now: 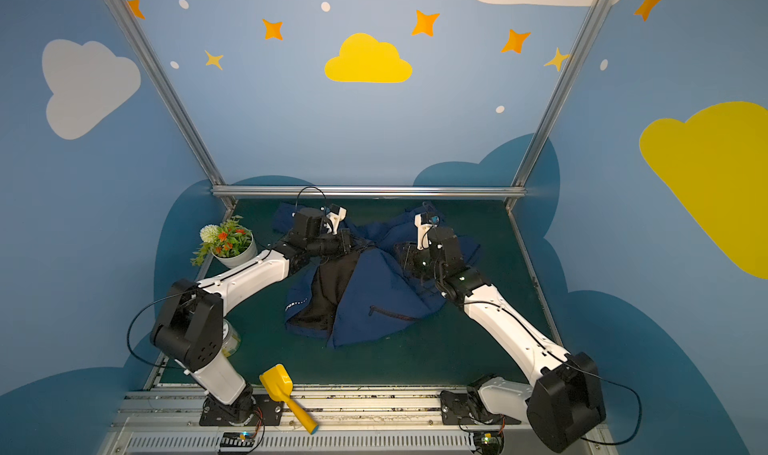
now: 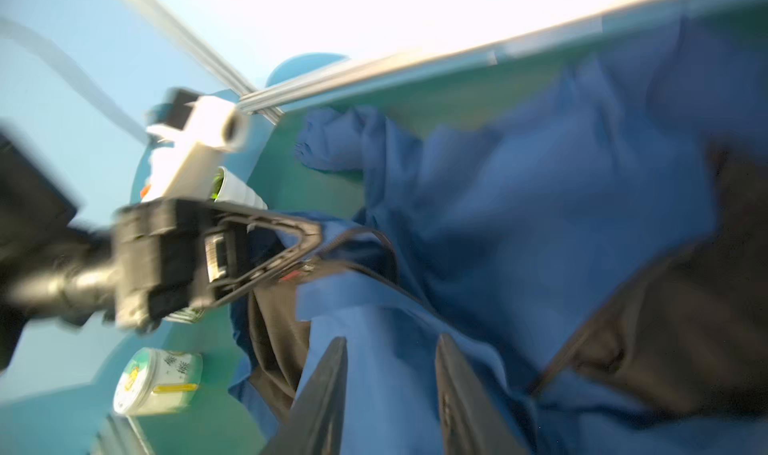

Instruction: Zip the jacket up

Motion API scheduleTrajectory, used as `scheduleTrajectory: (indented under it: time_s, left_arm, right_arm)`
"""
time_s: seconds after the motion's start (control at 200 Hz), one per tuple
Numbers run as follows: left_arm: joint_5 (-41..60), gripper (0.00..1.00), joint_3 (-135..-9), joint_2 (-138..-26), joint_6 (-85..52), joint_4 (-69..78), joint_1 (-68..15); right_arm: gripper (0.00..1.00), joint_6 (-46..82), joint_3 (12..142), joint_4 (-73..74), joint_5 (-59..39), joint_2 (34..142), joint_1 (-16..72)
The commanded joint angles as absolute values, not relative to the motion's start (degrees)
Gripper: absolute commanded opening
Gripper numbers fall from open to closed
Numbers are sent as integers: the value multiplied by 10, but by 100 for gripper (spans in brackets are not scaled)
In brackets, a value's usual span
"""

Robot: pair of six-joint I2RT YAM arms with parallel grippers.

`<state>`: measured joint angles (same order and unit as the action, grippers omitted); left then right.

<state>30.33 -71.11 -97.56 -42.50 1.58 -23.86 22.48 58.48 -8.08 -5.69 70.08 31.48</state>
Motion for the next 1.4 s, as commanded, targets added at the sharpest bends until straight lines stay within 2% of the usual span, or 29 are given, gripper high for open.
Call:
scheduleTrajectory:
  time_s: [0.0,0.185,0.391,0.411,0.461,0.506,0.721,0.906,1.006,1.111,1.262,1.397]
  left_arm:
    - [384,3,-749,-958,-429,-71,-222]
    - [436,3,-780,-952,-414,-155,-214]
    - [465,3,-800,-949,-395,-228,-204]
    - [466,3,-801,-948,-393,-235,-201]
    - [467,3,-801,-946,-393,-245,-198]
    - [466,3,-801,-945,-394,-248,-197]
    - [460,3,-783,-936,-399,-238,-194]
    - [476,3,-768,-932,-389,-226,-191]
    - [478,3,-759,-926,-381,-222,-187]
    - [481,3,-740,-917,-393,-203,-183]
    - [483,3,-727,-913,-407,-187,-183]
    - [481,3,-722,-910,-413,-184,-181]
  right_arm:
    - [39,70,653,-200,-10,701,348]
    - [43,46,781,-300,33,764,409]
    - [50,44,833,-324,72,809,453]
    - [53,45,840,-331,74,815,457]
    - [70,48,859,-348,90,831,470]
    - [74,46,869,-357,117,843,486]
    - [76,-14,790,-238,254,824,560]
    - [78,-39,721,-135,258,807,580]
    - [78,-21,685,-127,170,771,547]
    - [78,-74,634,-91,101,723,533]
    - [72,-104,658,-128,177,736,557]
    - [79,-156,605,2,264,754,612]
